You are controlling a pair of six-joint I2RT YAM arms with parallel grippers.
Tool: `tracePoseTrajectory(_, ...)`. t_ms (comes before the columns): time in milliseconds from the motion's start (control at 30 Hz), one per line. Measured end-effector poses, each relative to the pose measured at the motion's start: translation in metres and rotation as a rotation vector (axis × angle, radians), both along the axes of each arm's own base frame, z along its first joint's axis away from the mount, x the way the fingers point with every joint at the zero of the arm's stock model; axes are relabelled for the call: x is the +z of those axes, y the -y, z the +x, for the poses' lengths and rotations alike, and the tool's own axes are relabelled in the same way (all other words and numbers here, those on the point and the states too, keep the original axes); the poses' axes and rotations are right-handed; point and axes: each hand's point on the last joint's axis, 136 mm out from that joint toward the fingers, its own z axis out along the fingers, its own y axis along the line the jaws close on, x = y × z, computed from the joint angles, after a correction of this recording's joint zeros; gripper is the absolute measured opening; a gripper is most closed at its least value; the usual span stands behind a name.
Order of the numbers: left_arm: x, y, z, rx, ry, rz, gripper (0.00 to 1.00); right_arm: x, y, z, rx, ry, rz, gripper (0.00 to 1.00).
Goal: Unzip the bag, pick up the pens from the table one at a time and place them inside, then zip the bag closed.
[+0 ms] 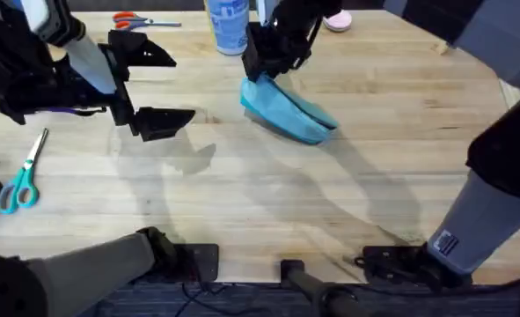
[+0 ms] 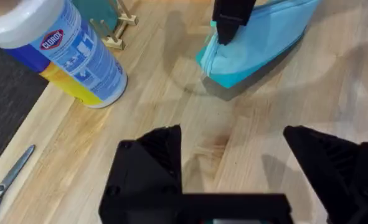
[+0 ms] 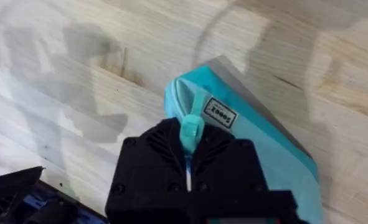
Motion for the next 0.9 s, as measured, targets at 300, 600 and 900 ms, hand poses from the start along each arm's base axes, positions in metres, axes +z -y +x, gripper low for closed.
tracePoseTrajectory(300, 0.0, 0.0, 0.0, 0.0, 0.0, 0.0, 0.993, 0.0, 0.0, -0.001, 0.001, -0.006, -0.001, 0.041)
tracePoseTrajectory(600, 0.0, 0.0, 0.0, 0.0, 0.0, 0.0, 0.993, 0.006, -0.002, -0.002, 0.001, -0.004, 0.016, 0.55)
tracePoseTrajectory(900, 0.0, 0.0, 0.0, 0.0, 0.0, 0.0, 0.993, 0.036, -0.002, -0.003, 0.004, 0.05, 0.059, 0.997)
